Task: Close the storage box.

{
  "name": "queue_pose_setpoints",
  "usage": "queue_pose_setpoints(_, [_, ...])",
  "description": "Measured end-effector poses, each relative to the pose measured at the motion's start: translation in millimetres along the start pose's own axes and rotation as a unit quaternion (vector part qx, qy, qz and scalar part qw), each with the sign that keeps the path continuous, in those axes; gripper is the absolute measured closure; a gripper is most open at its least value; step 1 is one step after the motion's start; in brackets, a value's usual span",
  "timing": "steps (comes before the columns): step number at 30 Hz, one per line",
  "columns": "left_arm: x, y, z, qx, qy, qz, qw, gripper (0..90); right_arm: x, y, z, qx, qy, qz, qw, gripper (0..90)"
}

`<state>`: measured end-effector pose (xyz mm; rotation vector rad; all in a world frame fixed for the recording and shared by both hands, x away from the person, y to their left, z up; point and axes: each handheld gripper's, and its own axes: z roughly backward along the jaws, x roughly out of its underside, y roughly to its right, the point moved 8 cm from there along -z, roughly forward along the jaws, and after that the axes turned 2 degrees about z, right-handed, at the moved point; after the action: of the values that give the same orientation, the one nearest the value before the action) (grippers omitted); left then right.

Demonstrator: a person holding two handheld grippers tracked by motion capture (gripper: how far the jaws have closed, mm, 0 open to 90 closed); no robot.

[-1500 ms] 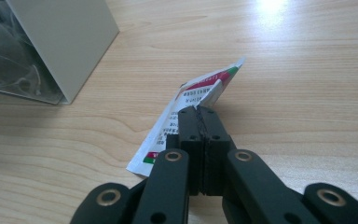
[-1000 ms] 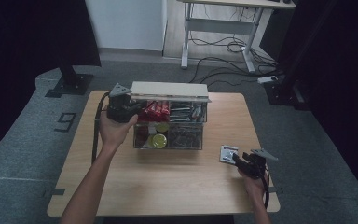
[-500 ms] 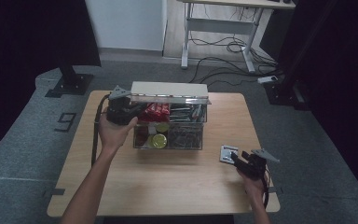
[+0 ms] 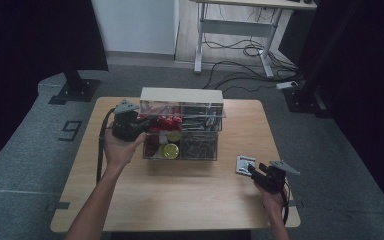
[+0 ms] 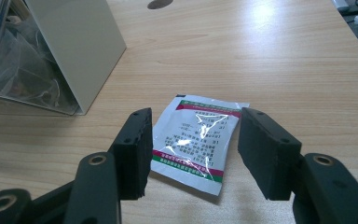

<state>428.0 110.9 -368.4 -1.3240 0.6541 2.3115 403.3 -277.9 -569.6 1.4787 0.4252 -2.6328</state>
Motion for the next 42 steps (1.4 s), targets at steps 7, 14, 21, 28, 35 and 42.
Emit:
queue_pose_setpoints(7, [7.1, 0.4, -0.3, 0.002, -0.005, 0.000, 1.0000, 90.0, 1.4, -0.5, -0.6, -0.002, -0.002, -0.001, 1.0000, 46.0])
queue_pose_setpoints(14, [13.1, 0.6, -1.4, 0.008, -0.010, 0.004, 0.9999, 90.0, 2.9, 0.1, -1.7, -0.003, -0.004, -0.003, 1.0000, 46.5])
queue_pose_setpoints(21, [19.1, -0.1, -3.3, 0.009, -0.018, 0.005, 0.9998, 90.0, 3.9, -0.4, -2.0, -0.003, -0.007, -0.003, 1.0000, 46.9])
queue_pose_setpoints(28, [23.1, -2.0, -3.5, 0.009, -0.020, 0.007, 0.9997, 90.0, 5.6, -0.3, -3.0, -0.004, -0.010, -0.002, 0.9999, 47.0])
queue_pose_setpoints(35, [25.6, -3.6, -2.0, 0.008, -0.020, 0.010, 0.9997, 90.0, 6.8, -0.6, -3.9, -0.005, -0.013, -0.002, 0.9999, 47.0])
queue_pose_setpoints(42, [28.6, -4.3, -0.5, 0.008, -0.015, 0.011, 0.9998, 88.2, 6.9, -1.3, -4.3, -0.004, -0.011, -0.004, 0.9999, 46.8])
